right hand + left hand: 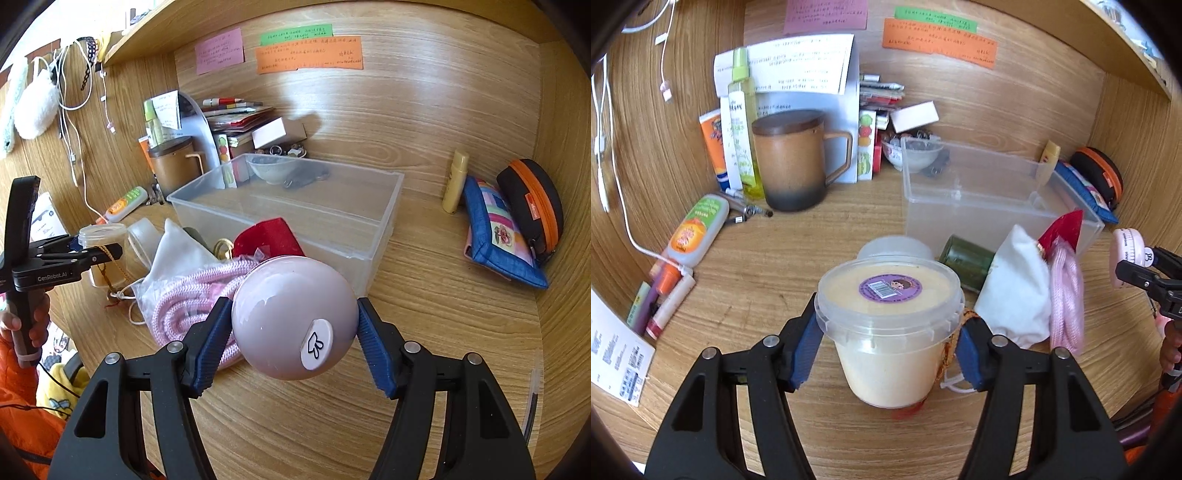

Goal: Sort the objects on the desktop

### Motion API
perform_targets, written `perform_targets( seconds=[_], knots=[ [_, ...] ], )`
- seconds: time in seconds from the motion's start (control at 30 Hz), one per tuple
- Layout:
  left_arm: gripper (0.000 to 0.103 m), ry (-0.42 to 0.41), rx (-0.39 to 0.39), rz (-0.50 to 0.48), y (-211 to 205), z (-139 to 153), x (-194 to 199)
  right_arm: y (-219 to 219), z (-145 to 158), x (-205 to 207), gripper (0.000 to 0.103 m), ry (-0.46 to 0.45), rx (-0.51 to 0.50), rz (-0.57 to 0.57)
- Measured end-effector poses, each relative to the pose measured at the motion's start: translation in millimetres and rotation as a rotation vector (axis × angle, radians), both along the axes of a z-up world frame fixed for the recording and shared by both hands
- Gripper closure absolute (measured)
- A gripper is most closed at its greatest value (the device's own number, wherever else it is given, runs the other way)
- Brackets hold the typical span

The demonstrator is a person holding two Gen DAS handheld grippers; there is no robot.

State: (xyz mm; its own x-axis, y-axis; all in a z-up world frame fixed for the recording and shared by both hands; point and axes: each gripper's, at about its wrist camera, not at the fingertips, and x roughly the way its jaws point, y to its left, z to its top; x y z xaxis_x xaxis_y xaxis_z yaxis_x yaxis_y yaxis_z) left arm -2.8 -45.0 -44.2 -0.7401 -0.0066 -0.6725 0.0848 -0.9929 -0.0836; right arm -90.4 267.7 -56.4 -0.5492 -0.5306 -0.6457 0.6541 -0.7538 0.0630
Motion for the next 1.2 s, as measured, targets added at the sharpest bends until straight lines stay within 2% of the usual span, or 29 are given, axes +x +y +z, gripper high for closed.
perform_targets(
  seconds=[0.33, 0.47, 0.77, 0.87, 1.03, 1.13, 1.2],
  knots=[
    [0.04, 0.04, -0.022, -0.071, 17.0, 15.4, -10.4, -2.4, 3.6, -5.0, 0.04, -0.005, -0.021, -0.003],
    [0.04, 0.021, -0.003, -0.092, 21.5, 8.3, -11.7, -2.9, 1.4, -4.7, 0.04, -0.014, -0.018, 0.002],
    [0.04, -0.033, -0.026, -0.021, 3.0, -11.0, 3.7, -10.1, -1.1, -2.7, 0.04, -0.023, -0.016, 0.027],
    [0.04, -0.057, -0.021, -0.035, 4.7, -16.3, 7.2, -15.9, -3.0, -2.2, 0.04, -0.034, -0.019, 0.042],
    [0.039, -0.058, -0.067, -0.081, 18.0, -12.4, 17.9, -22.9, -6.5, 2.3, 0.04, -0.045, -0.013, 0.059],
    [0.03, -0.072, -0.077, -0.103, 21.9, -14.8, 21.5, -21.7, -7.1, 3.6, 0.04, -0.048, -0.015, 0.062],
    [0.028, -0.089, -0.088, -0.105, 22.7, -18.4, 23.3, -19.7, -7.5, 3.9, 0.04, -0.047, -0.016, 0.06]
  ],
)
